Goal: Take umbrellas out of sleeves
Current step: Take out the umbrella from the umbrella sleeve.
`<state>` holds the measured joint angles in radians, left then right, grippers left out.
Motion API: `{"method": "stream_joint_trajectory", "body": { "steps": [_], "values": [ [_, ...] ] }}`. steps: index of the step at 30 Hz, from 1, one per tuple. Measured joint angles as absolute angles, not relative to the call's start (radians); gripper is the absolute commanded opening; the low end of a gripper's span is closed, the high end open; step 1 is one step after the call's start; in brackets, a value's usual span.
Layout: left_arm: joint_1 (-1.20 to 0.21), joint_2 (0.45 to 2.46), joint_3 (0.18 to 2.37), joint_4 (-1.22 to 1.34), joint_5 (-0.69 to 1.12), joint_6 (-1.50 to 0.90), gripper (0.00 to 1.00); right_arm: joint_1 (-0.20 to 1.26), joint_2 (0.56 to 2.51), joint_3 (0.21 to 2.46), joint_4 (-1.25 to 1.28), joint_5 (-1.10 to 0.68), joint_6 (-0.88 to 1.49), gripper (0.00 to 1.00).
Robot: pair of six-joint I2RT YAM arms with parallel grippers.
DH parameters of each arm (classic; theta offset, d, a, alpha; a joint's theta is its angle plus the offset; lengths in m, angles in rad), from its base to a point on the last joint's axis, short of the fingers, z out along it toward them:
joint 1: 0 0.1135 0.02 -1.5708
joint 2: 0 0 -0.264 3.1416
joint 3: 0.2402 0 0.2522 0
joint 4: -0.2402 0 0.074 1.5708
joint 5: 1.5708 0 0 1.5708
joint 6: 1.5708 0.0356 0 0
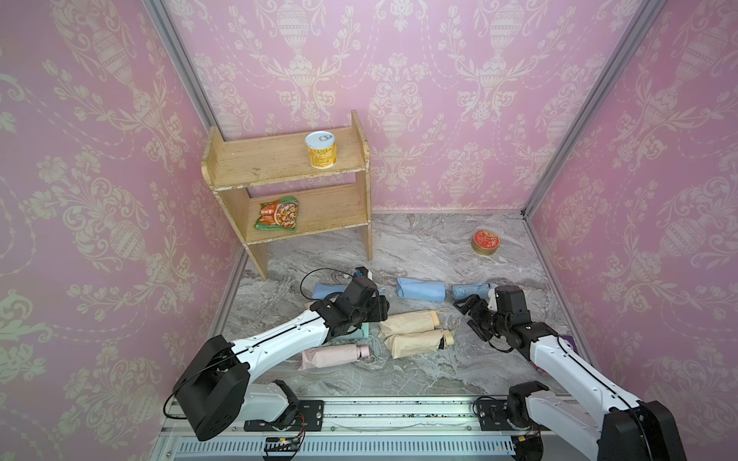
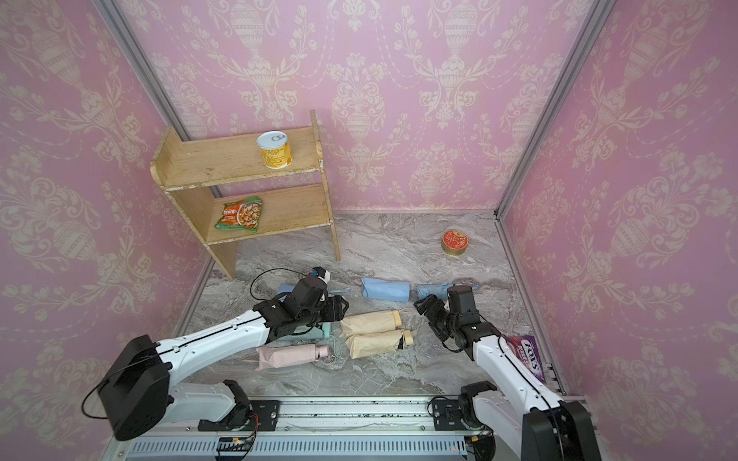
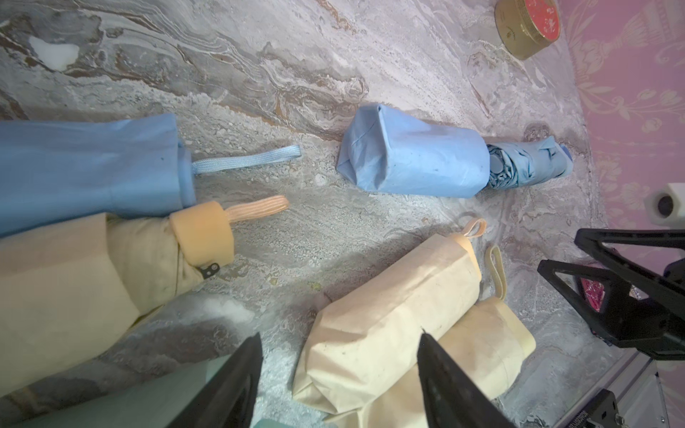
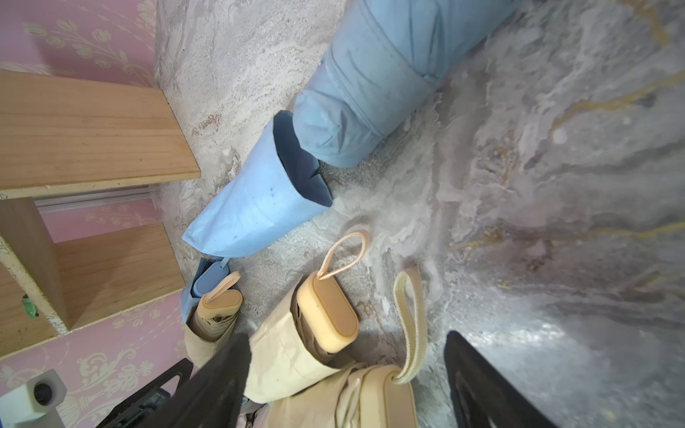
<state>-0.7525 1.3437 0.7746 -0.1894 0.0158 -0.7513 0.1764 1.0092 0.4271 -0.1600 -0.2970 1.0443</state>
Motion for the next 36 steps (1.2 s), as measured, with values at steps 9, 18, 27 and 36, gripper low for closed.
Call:
{"method": "stream_joint_trajectory", "body": {
  "steps": [9,18,27,36],
  "values": [
    [-0.758,1.371,0.775,-0.189,0.025,-0.759,0.63,0.247,1.117,0.438,-0.094,-0.271,1.078,0.72],
    [-0.764,1.432,0.785,-0.193,0.049,-0.761,0.56,0.293,1.188,0.457,-0.037,-0.246,1.108,0.64],
    [-0.764,1.449,0.807,-0.213,0.059,-0.761,0.51,0.310,1.251,0.457,0.011,-0.219,1.161,0.59],
    [-0.770,1.449,0.807,-0.235,0.067,-0.761,0.51,0.324,1.309,0.457,0.067,-0.210,1.194,0.55]
  ]
}}
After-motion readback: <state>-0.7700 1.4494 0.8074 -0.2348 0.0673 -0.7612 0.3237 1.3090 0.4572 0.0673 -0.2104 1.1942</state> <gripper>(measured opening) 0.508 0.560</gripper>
